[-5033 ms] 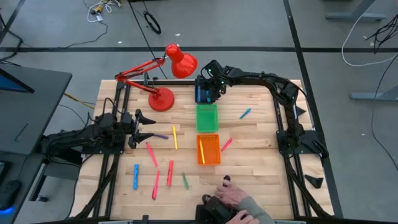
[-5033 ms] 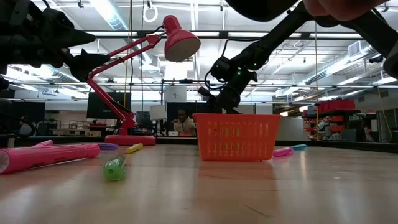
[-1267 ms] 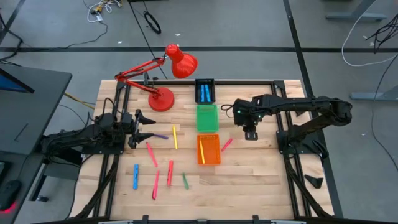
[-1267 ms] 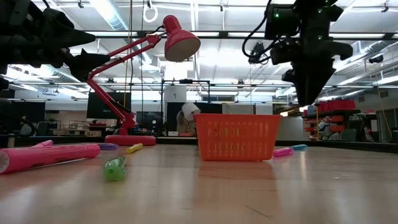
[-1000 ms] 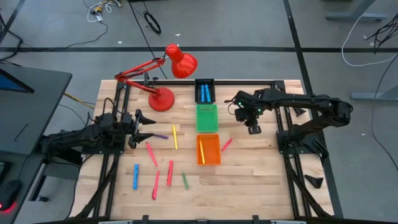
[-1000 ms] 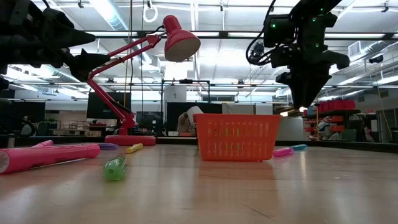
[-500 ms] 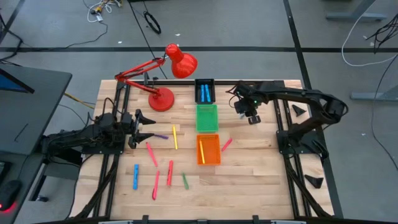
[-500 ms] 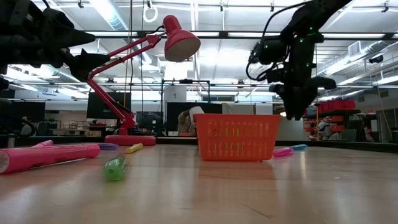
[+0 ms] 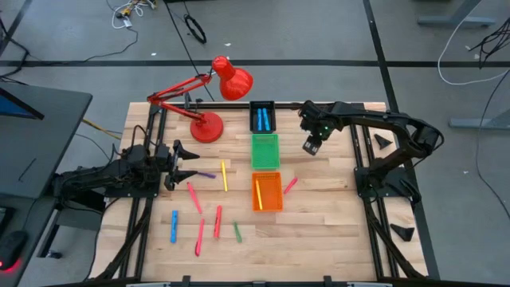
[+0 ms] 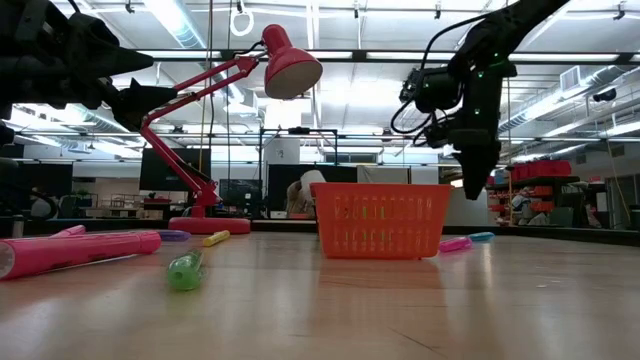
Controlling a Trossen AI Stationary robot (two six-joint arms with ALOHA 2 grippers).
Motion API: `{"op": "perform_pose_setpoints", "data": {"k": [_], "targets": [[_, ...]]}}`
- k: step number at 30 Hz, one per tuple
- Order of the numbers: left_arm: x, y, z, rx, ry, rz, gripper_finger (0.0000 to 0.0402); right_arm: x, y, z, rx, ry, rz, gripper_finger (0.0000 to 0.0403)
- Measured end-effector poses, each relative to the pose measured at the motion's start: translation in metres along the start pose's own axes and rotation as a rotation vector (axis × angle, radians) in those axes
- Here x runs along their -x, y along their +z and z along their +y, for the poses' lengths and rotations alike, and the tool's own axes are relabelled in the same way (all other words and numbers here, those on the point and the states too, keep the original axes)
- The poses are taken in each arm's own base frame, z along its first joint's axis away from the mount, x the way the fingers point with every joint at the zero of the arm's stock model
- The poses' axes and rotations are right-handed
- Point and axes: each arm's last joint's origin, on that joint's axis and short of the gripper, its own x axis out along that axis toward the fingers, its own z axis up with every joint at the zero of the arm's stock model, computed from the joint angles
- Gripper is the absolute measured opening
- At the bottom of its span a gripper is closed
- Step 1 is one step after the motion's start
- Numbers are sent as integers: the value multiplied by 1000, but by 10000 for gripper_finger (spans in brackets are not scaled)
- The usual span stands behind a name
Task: Pick & Place Markers
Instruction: Put the blue marker into the green bin
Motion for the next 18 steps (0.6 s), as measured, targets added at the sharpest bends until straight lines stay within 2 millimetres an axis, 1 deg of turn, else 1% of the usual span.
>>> {"op": "perform_pose_setpoints", "data": {"k": [6,12,14,18], "targets": [[0,0,0,0,0,0,307,0,4,0,-376,8,-38,141],[0,0,0,0,0,0,307,0,5,0,-853,27,-45,141],[0,0,0,0,0,0,307,0,5,0,-962,33,-41,141],[0,0,0,0,0,0,307,0,5,0,-1125,37,-39,141]]}}
